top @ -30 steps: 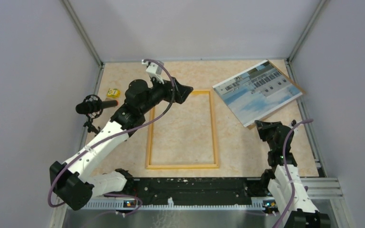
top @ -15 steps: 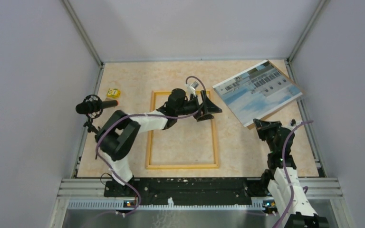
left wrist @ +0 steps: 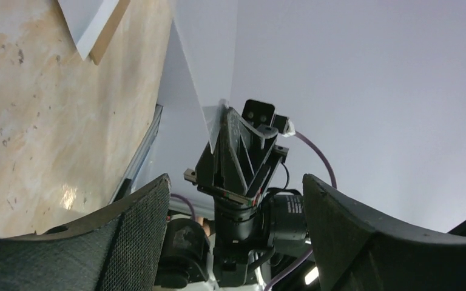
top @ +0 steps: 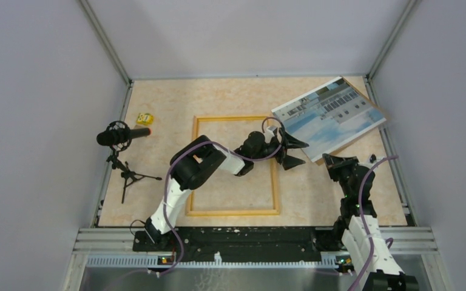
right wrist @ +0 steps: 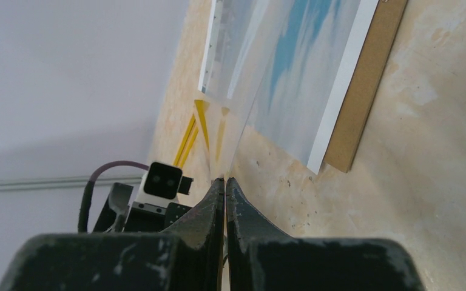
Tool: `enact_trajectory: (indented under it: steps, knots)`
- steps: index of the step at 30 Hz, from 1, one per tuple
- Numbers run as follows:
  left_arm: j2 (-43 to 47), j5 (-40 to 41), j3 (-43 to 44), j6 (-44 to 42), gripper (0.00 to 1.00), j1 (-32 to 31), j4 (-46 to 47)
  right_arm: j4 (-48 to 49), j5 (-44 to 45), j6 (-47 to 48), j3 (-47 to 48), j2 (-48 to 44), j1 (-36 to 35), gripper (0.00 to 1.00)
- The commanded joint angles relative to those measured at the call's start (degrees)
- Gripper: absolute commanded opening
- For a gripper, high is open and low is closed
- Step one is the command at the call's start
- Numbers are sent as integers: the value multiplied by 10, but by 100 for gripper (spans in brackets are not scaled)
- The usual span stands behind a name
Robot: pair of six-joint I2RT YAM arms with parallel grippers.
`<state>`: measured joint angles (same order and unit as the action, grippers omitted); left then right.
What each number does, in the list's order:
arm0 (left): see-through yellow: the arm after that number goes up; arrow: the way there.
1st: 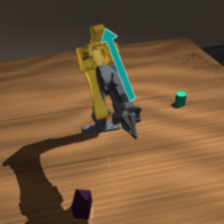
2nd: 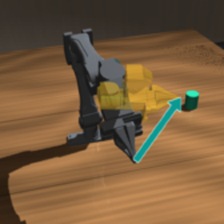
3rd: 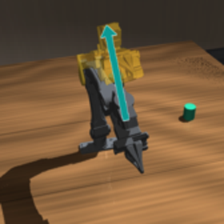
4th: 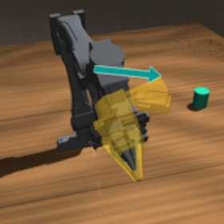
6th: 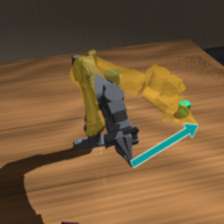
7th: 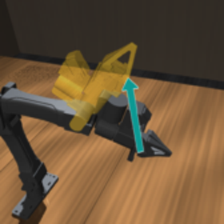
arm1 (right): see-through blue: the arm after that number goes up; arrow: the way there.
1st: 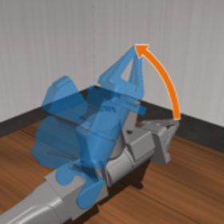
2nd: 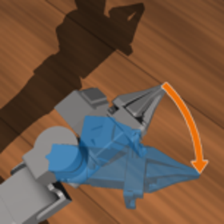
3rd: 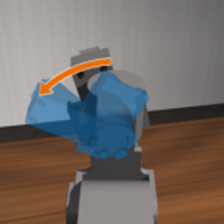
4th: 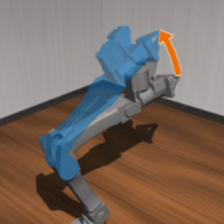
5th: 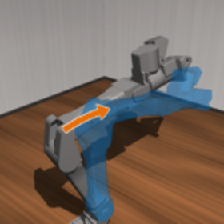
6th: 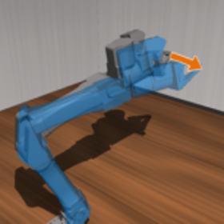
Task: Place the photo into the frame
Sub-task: Pick up the photo frame item at the center of the board.
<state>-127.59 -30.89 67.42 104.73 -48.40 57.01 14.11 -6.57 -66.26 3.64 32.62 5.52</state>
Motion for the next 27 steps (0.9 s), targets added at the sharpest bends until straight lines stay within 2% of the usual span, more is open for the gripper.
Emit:
enact_trajectory:
  steps: [1, 5, 8, 13, 19, 22, 24, 27]
  knots:
    - [-33, 46, 34, 88, 80, -6, 73, 41, -8, 8, -1, -9, 4, 0]
    - [-71, 55, 80, 90, 72, -7, 58, 36, -10, 11, 0, -12, 4, 0]
    - [-108, 53, 119, 108, 61, -8, 65, 31, -10, 15, 1, -17, 4, 0]
    - [-122, 59, 124, 117, 45, -8, 64, 19, -7, 19, 5, -28, 4, 0]
    - [-124, 56, 132, 111, 16, -8, 61, 21, -9, 19, 6, -22, 4, 0]
    - [-116, 55, 127, 105, 6, -8, 61, 17, -8, 14, 14, -12, 4, 0]
    - [-107, 54, 122, 102, 2, -8, 62, 7, -2, 7, 20, -3, 4, 9]
    - [-101, 48, 122, 104, 0, -8, 65, 10, 11, -22, 23, 11, 4, 29]
